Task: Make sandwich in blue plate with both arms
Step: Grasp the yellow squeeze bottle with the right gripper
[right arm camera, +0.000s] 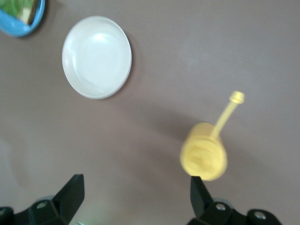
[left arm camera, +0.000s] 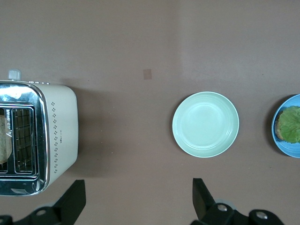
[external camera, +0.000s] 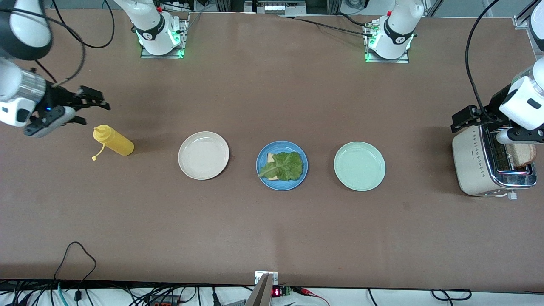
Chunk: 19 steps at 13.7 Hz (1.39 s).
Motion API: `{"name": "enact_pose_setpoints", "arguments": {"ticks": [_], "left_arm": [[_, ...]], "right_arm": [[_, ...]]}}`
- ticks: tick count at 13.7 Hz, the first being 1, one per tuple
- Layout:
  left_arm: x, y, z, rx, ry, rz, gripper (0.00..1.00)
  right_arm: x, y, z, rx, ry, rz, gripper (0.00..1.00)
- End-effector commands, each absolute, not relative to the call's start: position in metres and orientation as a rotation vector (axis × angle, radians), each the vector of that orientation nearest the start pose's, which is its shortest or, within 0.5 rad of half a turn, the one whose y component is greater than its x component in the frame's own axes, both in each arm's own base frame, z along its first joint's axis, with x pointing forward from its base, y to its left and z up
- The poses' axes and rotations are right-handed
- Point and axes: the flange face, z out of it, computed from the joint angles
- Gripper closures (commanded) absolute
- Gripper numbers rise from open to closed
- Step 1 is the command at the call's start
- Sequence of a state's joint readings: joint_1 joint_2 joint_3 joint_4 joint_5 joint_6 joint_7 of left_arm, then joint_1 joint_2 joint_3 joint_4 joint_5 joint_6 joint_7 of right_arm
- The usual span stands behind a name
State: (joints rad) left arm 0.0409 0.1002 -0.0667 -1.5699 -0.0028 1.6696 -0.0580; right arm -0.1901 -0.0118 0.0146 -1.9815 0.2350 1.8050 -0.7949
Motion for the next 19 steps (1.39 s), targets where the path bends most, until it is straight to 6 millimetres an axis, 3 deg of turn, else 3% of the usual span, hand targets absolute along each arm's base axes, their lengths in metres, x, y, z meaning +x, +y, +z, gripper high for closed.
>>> {"name": "enact_pose_setpoints", "arguments": {"ticks": [1,4,8,13,19], "left_arm": [[0.587,-0.015,0.584,-3.161,-0.06,0.001,0.0],[0.587,-0.015,0.584,-3.161,-0.06,0.001,0.0],[0.587,-0.015,0.584,-3.161,-0.06,0.001,0.0],[0.587,-0.015,0.584,-3.161,-0.06,0.001,0.0],[0.588,-0.015,0.583,-3.161,-0.061,0.001,0.0]], "right_arm": [[0.516,-0.131,0.445,-2.624,-1.011,-0.062,0.0],[0.505,-0.192,0.406,-2.419,-1.212,-0.233,0.0],[0.49,-0.245,0.352,-2.191,-1.408,-0.466,0.0],[0.485,-0.261,0.283,-1.965,-1.519,-0.672,0.0],[0.484,-0.278,0.183,-1.867,-1.449,-0.836,0.0]]}}
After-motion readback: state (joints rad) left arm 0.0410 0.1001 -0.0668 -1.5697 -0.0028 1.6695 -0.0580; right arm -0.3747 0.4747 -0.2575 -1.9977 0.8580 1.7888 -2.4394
